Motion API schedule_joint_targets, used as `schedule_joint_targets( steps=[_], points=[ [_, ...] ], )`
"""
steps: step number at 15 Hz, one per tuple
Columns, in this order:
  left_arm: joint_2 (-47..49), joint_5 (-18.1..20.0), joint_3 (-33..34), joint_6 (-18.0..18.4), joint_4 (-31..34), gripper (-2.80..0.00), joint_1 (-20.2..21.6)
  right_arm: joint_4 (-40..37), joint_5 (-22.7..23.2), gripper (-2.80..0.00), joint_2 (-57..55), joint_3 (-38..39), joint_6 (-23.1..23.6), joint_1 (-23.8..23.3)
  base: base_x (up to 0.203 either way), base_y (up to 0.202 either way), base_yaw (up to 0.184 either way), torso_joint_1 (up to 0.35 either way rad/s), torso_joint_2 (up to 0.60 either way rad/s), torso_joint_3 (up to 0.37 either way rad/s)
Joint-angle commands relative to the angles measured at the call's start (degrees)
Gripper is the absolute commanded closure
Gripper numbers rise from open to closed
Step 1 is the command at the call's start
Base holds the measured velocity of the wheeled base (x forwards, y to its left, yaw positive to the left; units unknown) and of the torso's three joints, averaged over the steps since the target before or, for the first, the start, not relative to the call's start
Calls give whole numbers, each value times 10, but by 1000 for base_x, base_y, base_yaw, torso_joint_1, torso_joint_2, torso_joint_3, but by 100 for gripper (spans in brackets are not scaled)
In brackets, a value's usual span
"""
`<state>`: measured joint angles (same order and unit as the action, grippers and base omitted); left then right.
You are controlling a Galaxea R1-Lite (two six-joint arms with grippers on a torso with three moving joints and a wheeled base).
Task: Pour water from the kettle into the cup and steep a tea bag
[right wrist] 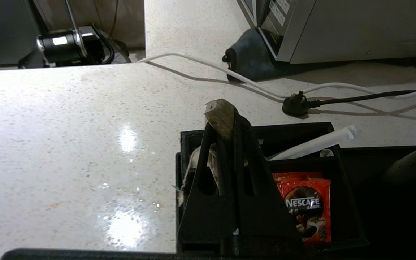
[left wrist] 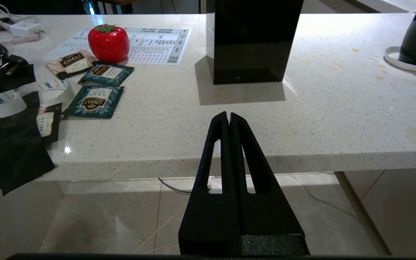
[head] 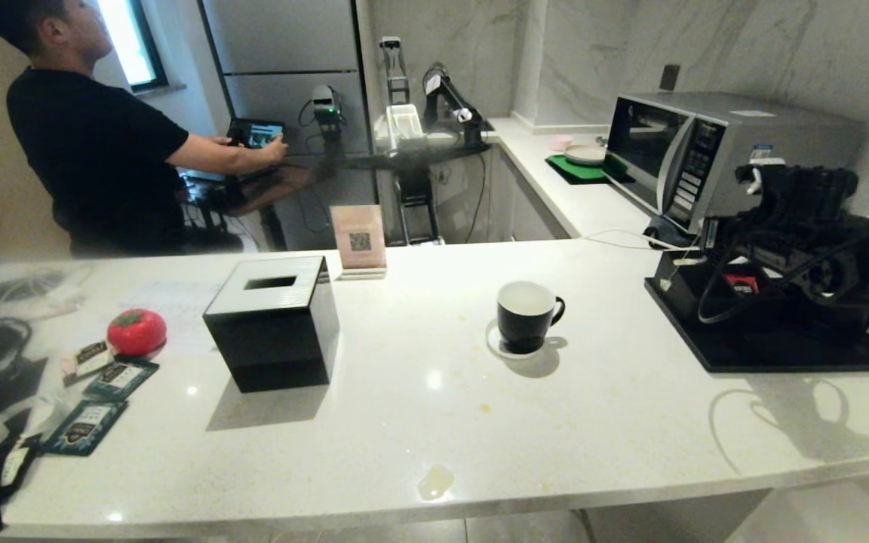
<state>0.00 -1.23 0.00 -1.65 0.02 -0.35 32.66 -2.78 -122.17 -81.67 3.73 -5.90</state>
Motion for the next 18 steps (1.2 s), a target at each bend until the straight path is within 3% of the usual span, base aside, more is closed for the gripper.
schedule_joint_targets(
  steps=[1, 8, 11, 18],
  points=[
    [1, 0, 0, 0, 0, 0, 0, 3, 0, 0, 31, 21, -4, 4, 0, 0, 0, 0, 0, 0],
    [1, 0, 0, 0, 0, 0, 0, 23, 2, 0, 97, 80, -14, 14, 0, 0, 0, 0, 0, 0],
    [1, 0, 0, 0, 0, 0, 0, 34, 24, 0, 124, 107, -14, 22, 0, 0, 0, 0, 0, 0],
    [1, 1, 0, 0, 0, 0, 0, 40, 27, 0, 176, 149, -14, 63, 0, 0, 0, 0, 0, 0]
  ],
)
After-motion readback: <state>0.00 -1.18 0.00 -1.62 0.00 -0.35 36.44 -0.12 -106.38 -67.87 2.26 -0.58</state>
